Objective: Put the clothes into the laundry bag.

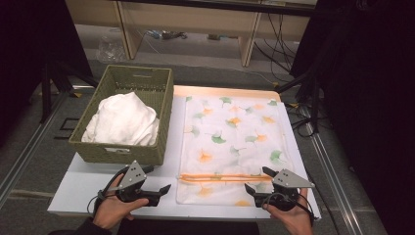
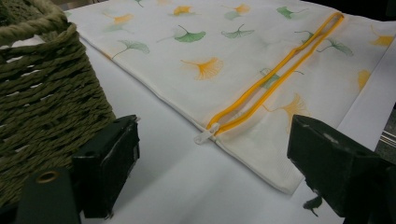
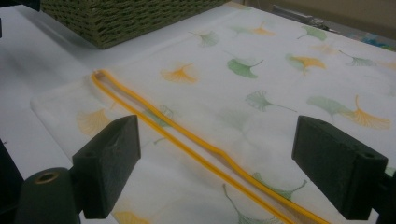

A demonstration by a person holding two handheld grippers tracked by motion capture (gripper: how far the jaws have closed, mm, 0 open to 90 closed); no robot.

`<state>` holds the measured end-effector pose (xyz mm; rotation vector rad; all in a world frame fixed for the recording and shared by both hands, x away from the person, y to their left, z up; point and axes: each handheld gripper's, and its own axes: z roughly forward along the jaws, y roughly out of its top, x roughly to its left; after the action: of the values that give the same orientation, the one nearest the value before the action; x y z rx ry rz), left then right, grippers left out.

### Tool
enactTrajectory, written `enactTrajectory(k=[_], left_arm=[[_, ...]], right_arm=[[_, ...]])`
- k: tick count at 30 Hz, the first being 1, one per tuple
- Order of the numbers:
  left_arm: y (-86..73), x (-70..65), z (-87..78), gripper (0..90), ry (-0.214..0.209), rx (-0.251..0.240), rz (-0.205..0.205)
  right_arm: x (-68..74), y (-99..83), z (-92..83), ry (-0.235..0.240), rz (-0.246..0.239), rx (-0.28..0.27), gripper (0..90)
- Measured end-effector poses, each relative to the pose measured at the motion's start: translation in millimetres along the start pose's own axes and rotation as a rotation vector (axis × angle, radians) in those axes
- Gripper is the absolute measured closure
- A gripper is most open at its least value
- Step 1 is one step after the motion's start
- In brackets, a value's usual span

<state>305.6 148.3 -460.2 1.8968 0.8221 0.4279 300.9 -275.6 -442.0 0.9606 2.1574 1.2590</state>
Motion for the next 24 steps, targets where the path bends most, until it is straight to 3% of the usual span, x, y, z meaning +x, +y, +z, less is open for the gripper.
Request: enactTrajectory(k=[8, 9, 12, 19, 20, 21, 24], left_arm=[[-1.8, 5.3, -4.1, 16.7, 0.023, 0.035, 0.002], [-2.6, 5.1, -5.3, 16.7, 0.025, 0.046, -0.006], [-3.4, 5.2, -6.9, 16.7, 0.025, 0.059, 0.002], [-6.4, 0.3, -8.2, 16.7, 0.022, 0.081, 0.006], [-6.4, 0.3, -8.2, 16.7, 0.022, 0.081, 0.006], [-7.0, -2.5, -8.2, 16.7, 0.017, 0.083, 0.012], [-8.4, -5.7, -7.5, 16.7, 0.010, 0.093, 0.021]], right_arm=[[-2.9, 0.9, 9.3, 0.009, -0.047, 0.046, 16.0], [-6.5, 1.3, 16.5, 0.016, -0.101, 0.068, 16.3], [-11.9, 2.0, 28.0, 0.009, -0.144, 0.130, 16.6], [-34.0, 8.6, 64.0, 0.019, -0.194, 0.216, 20.3], [-34.0, 8.6, 64.0, 0.019, -0.194, 0.216, 20.3], [-36.4, 9.5, 75.5, 0.031, -0.209, 0.249, 20.9], [-33.6, 9.4, 85.1, 0.027, -0.229, 0.299, 21.1]])
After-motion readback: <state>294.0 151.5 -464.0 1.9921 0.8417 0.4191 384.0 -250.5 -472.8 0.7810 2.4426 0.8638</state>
